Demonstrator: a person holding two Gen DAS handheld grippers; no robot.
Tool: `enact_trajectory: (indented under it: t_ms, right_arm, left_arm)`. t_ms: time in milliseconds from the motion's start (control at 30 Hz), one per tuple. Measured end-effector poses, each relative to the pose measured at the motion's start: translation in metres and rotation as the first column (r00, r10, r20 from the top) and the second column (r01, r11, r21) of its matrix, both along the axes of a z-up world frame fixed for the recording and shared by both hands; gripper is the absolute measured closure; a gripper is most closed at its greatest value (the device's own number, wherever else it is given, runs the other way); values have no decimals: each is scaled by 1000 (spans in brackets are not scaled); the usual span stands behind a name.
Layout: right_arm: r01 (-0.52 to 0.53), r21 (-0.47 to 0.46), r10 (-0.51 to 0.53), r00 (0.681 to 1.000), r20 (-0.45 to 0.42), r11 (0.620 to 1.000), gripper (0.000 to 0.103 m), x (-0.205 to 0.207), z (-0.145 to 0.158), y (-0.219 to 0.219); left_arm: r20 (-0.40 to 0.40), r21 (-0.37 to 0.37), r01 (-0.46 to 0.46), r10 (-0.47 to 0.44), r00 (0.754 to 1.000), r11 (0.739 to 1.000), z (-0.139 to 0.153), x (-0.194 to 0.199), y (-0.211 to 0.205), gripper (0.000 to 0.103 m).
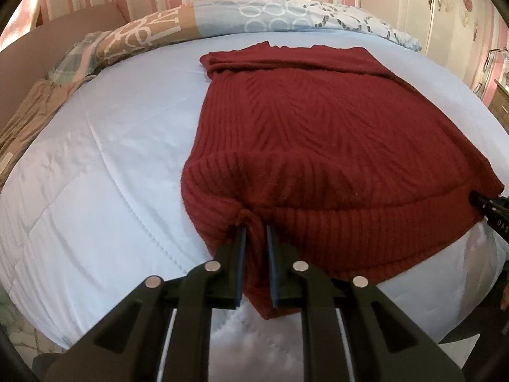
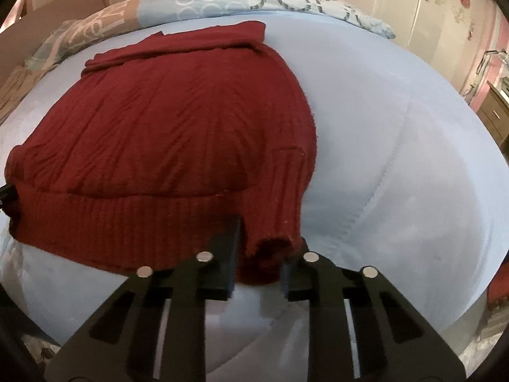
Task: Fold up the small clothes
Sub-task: 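Lift the hem with both tools and fold it toward the collar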
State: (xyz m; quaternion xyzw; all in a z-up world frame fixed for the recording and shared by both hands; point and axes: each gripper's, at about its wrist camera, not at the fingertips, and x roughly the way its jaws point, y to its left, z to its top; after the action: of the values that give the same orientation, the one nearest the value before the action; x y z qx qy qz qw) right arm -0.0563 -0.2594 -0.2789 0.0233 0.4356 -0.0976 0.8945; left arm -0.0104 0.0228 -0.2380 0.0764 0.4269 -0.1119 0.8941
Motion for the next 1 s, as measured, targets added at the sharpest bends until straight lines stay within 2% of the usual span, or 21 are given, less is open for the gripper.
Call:
enact_trajectory:
  t_ms: [167, 333, 600, 800, 1000]
  right_arm:
    - [-8, -10, 8, 1000, 3, 1000, 88, 1, 2, 2]
    - [-26, -63, 26, 1000, 5, 998, 89, 2, 2, 9]
    - [-33, -130, 41, 997, 58, 991, 91, 0, 11, 18]
    - [-41, -154, 65, 986, 155, 987, 91, 5, 41, 17]
    - [-58, -191, 108, 959, 260, 980, 91, 38, 83, 15]
  left_arm:
    - [-5, -7, 3, -3, 1000, 1000, 0, 1, 2, 90]
    - [-12, -12, 4, -4, 1000, 1000, -1, 3, 2, 90]
    - [16, -3, -4, 4, 1000, 1000, 3, 2, 0, 91]
    - [108, 18, -2, 0, 994, 1000, 29, 4, -4, 91]
    - [204, 13, -19, 16, 979, 1000, 60, 40, -7, 93]
